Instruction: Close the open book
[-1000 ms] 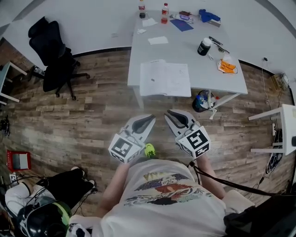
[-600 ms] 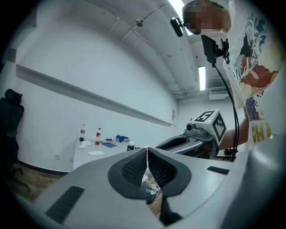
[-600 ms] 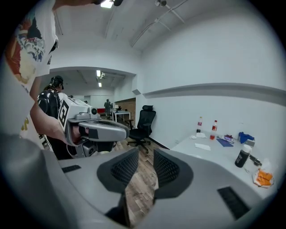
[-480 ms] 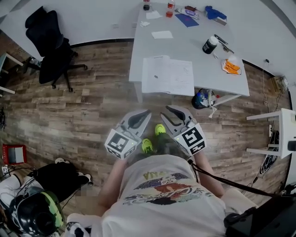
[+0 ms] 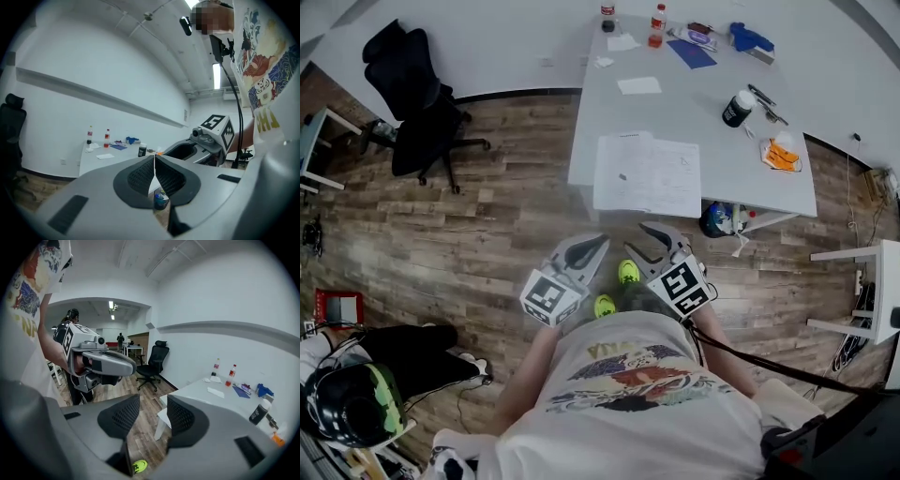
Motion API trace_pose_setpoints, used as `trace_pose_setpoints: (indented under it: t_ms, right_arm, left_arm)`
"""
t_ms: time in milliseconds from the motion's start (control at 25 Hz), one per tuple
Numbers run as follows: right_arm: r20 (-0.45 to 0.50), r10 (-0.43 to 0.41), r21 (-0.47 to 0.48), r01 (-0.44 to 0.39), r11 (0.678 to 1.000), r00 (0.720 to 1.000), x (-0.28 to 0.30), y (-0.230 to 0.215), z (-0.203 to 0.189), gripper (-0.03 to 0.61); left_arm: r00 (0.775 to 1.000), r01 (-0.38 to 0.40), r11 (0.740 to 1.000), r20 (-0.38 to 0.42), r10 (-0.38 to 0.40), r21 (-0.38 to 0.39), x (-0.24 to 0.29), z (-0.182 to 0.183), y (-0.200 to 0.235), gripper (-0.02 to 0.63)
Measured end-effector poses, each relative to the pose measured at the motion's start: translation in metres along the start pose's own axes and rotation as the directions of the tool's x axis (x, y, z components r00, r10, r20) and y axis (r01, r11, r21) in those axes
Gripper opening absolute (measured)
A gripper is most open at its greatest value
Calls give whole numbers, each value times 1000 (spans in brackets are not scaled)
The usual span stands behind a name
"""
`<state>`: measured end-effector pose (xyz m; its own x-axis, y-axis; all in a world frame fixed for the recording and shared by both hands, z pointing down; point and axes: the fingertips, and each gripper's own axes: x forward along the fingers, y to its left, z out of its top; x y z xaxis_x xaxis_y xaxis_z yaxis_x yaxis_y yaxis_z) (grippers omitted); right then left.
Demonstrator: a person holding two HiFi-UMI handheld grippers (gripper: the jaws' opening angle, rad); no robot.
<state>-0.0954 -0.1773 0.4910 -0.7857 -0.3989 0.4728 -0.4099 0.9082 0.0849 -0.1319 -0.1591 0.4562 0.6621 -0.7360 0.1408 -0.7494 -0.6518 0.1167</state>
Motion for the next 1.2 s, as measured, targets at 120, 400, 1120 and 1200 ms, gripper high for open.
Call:
trace_pose_setpoints:
  t_ms: [120,400,1120,1200]
  right_arm:
    - [-21,37,-9,-38,999,999,10,-17,-8,170]
    - [-93,93,-55,-98,994,991,32,-68,-32,179]
    - [-256,97,3,-100,995,962,122,-112,-118,184]
    - [-255,87,21,-84,996,963,130,-112,-123,184]
  left_arm:
    - [1000,0,1000,-29,0,-10,21,-1,10,14]
    - [997,-55,998,-59,54,-15,71,1,48,14]
    - [982,-126,991,-151,117,-52,105,-61,128,14]
    - [985,-95,995,-150,89,-31,109,-71,133,14]
